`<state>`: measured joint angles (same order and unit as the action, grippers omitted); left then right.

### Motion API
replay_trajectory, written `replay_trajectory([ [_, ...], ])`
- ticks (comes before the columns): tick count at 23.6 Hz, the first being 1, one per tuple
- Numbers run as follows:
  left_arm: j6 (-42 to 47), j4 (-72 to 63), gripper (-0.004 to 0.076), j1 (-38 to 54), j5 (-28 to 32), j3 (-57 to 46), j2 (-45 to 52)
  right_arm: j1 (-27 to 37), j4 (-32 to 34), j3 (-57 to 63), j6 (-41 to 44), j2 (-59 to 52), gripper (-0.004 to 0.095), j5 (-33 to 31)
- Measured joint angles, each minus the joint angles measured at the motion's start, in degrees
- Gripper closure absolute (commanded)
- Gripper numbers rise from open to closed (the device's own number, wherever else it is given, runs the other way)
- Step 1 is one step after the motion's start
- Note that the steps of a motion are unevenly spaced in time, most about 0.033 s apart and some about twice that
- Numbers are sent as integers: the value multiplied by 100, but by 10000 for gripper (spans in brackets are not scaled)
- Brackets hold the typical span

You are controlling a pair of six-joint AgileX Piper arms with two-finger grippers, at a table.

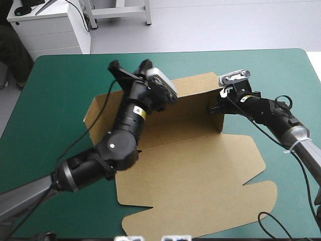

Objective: Fold the box

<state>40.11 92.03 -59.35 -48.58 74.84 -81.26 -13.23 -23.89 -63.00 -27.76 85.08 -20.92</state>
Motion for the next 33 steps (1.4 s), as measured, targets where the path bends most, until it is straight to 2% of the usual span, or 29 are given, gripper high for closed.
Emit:
replay_trajectory([
  [4, 19, -925, 721, 898, 420, 250, 231, 0, 697, -265, 657, -65, 906, -674],
  [9, -182, -2148, 720, 2108, 803, 473, 513, 0, 1350, -852, 1394, -72, 907, -1811],
  [11, -473, -3036, 720, 2841, 851, 486, 612, 0, 1554, -1282, 1653, -72, 907, -2459],
  [15, -1573, -5460, 721, 4276, 771, 486, 624, 0, 1706, -2011, 2110, -19, 907, -3676],
  [17, -2721, -7133, 720, 5051, 619, 486, 624, 0, 1704, -2483, 2359, 420, 907, -4292],
  [19, -3184, -7969, 721, 5475, 445, 486, 624, 0, 1661, -2738, 2436, 902, 907, -4584],
  [23, -3500, -8270, 721, 5821, -193, 486, 624, 11, 1635, -3399, 2486, 1623, 907, -4667],
  [25, -3540, -8288, 721, 5850, -274, 486, 624, 18, 1635, -3628, 2492, 1911, 879, -4469],
  [30, -3544, -8295, 721, 5850, -291, 486, 624, 25, 1677, -3719, 2504, 2158, 646, -4119],
  [33, -3612, -8308, 721, 5850, -291, 486, 624, 19, 1766, -3727, 2504, 2205, 526, -4134],
])
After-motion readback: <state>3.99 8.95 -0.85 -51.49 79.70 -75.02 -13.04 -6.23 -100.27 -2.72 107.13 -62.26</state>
